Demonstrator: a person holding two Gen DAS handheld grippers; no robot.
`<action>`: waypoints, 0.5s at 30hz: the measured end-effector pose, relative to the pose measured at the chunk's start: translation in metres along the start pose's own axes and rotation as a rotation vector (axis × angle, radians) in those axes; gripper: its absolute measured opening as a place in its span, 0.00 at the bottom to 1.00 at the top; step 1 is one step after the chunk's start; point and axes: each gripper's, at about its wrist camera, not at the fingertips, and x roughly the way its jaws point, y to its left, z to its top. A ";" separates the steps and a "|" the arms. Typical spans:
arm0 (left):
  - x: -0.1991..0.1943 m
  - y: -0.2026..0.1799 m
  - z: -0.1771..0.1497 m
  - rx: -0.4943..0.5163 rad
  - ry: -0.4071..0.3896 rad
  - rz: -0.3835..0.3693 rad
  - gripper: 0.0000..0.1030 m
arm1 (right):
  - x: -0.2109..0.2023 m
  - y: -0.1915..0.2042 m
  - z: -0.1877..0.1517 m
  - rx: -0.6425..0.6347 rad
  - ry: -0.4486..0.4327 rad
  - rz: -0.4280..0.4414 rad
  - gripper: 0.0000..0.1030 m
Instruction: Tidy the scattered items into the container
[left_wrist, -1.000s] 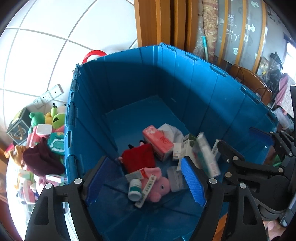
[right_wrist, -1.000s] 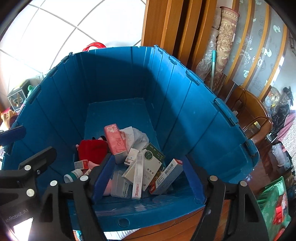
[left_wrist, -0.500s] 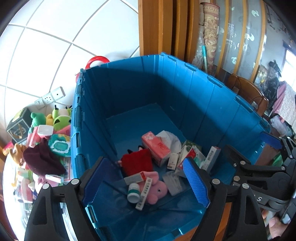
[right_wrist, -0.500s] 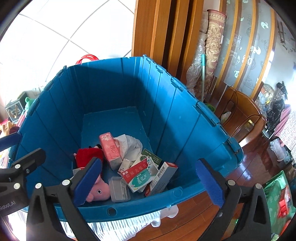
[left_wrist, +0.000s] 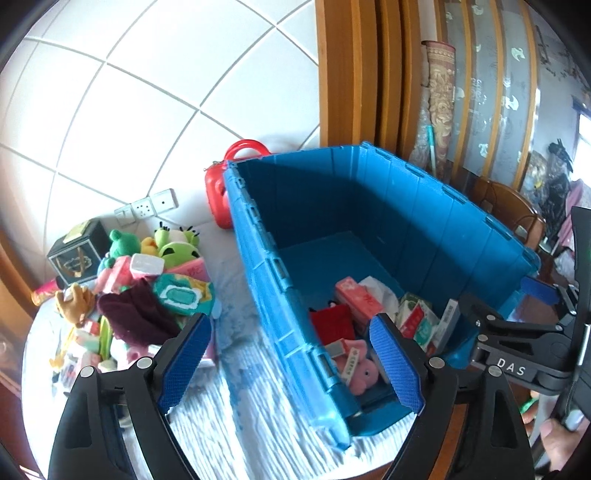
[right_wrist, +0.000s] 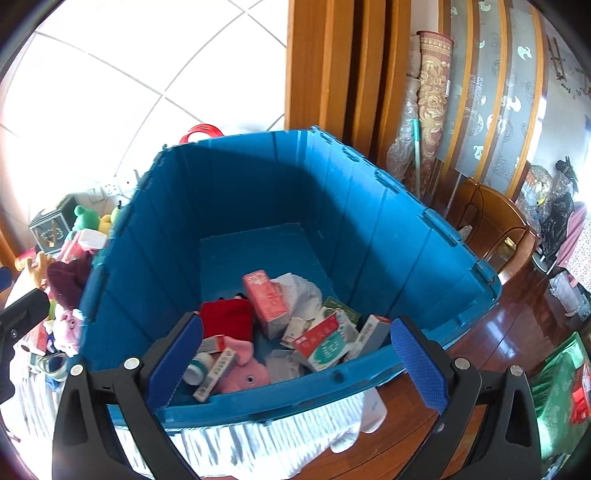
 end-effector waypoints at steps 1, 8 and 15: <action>-0.005 0.008 -0.004 -0.006 -0.004 0.008 0.86 | -0.006 0.008 -0.002 -0.005 -0.009 0.011 1.00; -0.034 0.066 -0.042 -0.055 -0.031 0.066 0.87 | -0.054 0.070 -0.031 -0.032 -0.064 0.110 1.00; -0.063 0.123 -0.086 -0.112 -0.056 0.130 0.98 | -0.078 0.127 -0.068 -0.087 -0.066 0.182 1.00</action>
